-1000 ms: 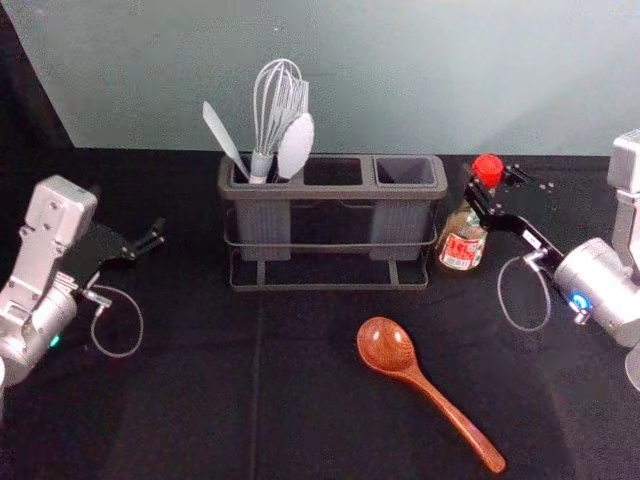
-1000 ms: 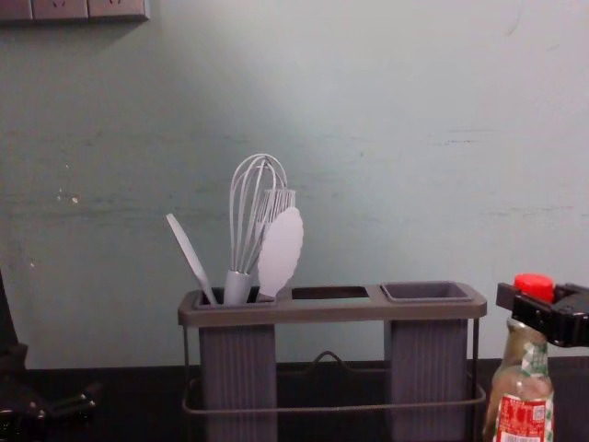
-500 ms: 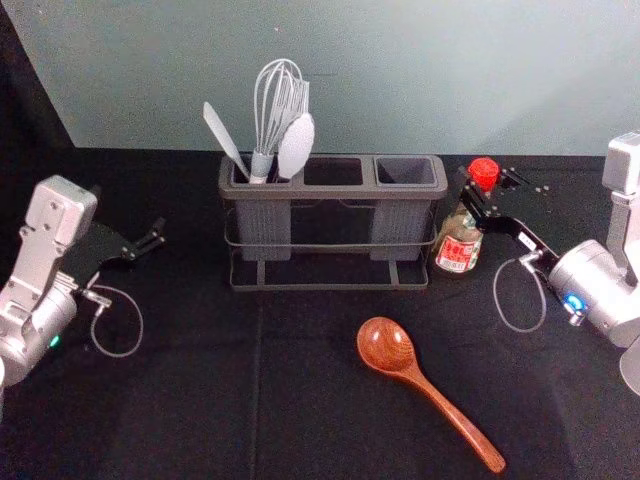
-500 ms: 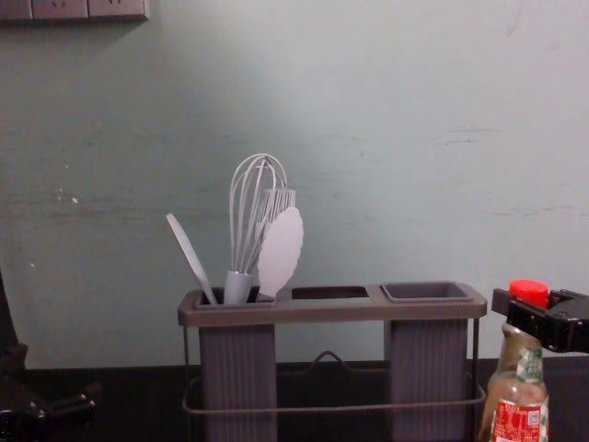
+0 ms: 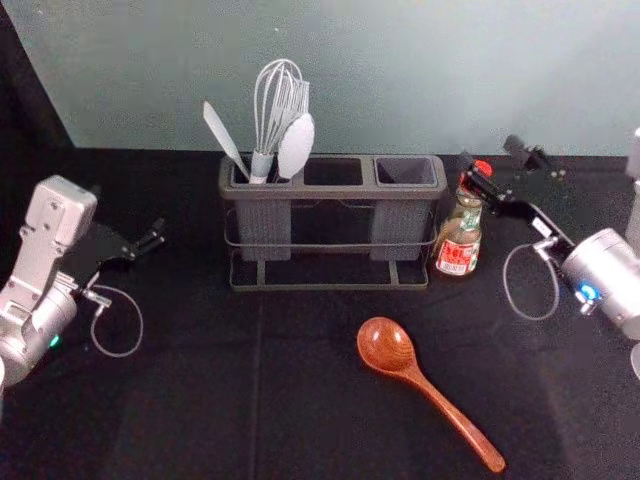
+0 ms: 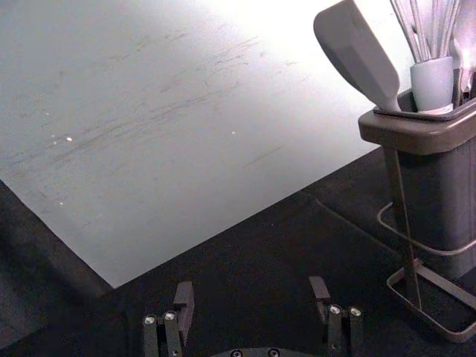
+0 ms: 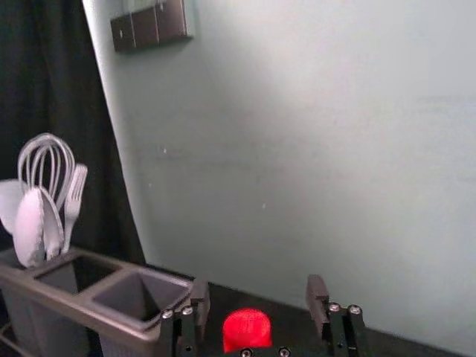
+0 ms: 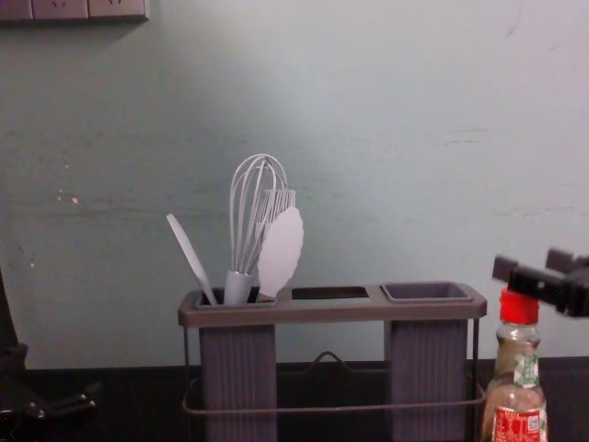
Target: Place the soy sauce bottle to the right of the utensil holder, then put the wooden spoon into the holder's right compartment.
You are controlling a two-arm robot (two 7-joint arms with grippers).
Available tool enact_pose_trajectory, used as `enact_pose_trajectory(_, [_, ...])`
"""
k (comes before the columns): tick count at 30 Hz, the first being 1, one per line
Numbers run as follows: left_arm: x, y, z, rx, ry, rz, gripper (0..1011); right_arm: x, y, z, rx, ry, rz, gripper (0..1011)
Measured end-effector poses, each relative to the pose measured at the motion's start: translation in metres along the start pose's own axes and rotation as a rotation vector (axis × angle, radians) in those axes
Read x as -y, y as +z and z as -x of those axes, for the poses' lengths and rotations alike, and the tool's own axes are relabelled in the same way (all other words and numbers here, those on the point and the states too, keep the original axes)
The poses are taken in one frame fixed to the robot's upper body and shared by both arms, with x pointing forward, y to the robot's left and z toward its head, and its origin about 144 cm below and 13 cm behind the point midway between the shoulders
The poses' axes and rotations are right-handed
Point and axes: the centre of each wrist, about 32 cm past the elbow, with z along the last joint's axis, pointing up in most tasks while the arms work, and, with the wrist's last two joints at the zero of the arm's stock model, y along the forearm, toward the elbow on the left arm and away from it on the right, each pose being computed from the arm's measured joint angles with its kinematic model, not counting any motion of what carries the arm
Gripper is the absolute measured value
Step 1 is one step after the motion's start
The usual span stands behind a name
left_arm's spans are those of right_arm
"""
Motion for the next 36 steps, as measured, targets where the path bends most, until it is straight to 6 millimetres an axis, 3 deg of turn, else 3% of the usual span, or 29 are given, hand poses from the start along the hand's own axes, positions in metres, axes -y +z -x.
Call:
enact_pose_trajectory(7, [0.000,0.000,0.000,0.000,0.000,0.000,1011,0.008,0.016,0.002,0.025,-0.009,-0.031,998])
enact_pose_trajectory(25, [0.000,0.000,0.000,0.000,0.000,0.000,1011,0.032,0.042,0.023,0.067,-0.002,0.002,1002])
enact_pose_trajectory(36, [0.000,0.000,0.000,0.000,0.000,0.000,1011,0.044,0.042,0.057,0.080,0.056,0.022,1003])
